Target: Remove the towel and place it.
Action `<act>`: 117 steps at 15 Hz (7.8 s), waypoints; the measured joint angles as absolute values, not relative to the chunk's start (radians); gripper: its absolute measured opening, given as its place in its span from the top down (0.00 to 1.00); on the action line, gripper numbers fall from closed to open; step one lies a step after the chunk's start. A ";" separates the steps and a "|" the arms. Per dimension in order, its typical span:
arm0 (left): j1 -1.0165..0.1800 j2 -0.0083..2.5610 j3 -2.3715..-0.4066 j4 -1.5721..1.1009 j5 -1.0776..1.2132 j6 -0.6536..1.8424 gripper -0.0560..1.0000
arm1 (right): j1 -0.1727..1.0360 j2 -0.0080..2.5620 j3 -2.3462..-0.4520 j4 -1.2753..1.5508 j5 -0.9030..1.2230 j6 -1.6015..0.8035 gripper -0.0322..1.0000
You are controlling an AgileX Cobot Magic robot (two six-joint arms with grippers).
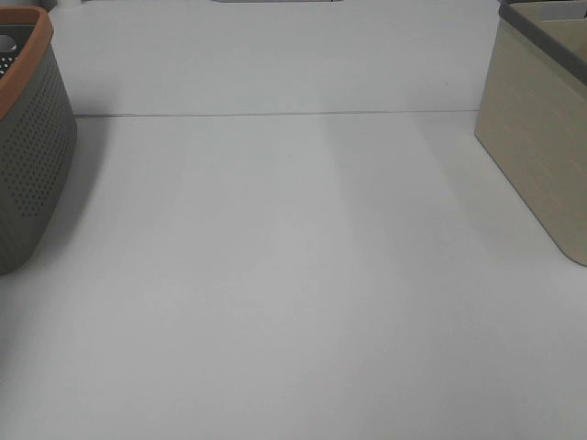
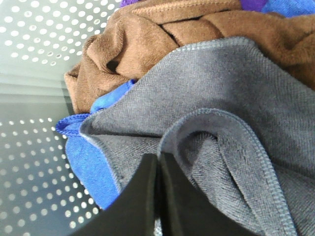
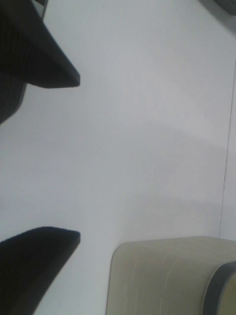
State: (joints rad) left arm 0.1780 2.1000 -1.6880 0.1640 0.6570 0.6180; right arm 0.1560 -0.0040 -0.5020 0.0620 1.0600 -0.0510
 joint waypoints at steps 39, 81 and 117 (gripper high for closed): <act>-0.373 1.888 -2.304 0.227 0.376 0.618 0.95 | 0.156 -0.004 -0.502 0.062 1.060 -0.051 0.23; -0.801 2.154 -2.304 0.424 1.215 -0.045 0.95 | 0.436 1.473 -0.574 1.466 -0.041 -1.775 0.24; -0.798 2.154 -2.304 0.443 1.216 -0.056 0.95 | 0.390 2.093 -1.145 1.428 -0.116 -1.752 0.95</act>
State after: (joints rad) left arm -0.7980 2.1540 -2.3040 0.4430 1.2160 -0.0560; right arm 0.3900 2.0930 -1.1450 1.4280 -0.1160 -1.7520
